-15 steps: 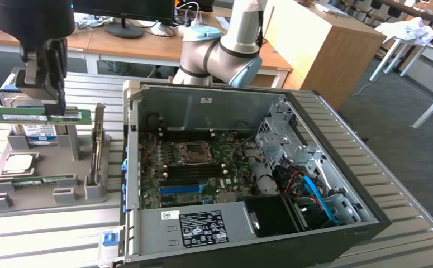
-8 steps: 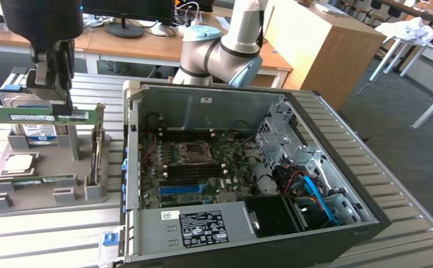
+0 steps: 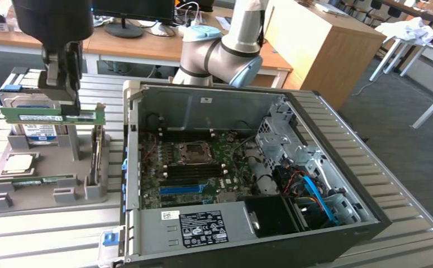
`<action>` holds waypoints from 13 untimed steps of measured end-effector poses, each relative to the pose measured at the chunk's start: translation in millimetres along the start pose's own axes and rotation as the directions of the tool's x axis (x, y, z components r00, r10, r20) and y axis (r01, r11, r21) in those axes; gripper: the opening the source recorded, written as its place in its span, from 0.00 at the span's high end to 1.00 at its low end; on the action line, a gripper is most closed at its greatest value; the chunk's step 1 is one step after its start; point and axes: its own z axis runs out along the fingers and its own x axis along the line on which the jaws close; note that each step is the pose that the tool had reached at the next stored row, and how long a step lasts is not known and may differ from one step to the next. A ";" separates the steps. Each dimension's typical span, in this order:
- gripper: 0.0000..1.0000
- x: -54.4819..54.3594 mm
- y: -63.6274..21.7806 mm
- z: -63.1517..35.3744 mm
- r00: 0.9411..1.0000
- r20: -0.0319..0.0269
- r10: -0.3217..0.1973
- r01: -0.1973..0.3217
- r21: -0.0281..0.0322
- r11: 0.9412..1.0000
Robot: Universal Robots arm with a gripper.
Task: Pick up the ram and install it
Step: 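Pick up the ram and move it above insertion slot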
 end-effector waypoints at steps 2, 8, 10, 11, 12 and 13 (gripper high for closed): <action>0.88 0.0 -2.4 -0.1 1.000 0.000 0.000 0.000 0.000 1.000; 0.88 0.0 -10.3 -0.3 1.000 0.000 0.000 0.000 0.000 1.000; 0.88 0.0 -12.6 -0.4 1.000 0.000 0.000 0.000 0.000 1.000; 0.88 0.0 -13.7 -0.4 1.000 0.000 0.000 0.000 0.000 1.000; 0.88 0.0 -14.6 -0.4 1.000 0.000 0.000 0.000 0.000 1.000; 0.88 0.0 -15.7 -0.5 1.000 0.000 0.000 0.000 0.000 1.000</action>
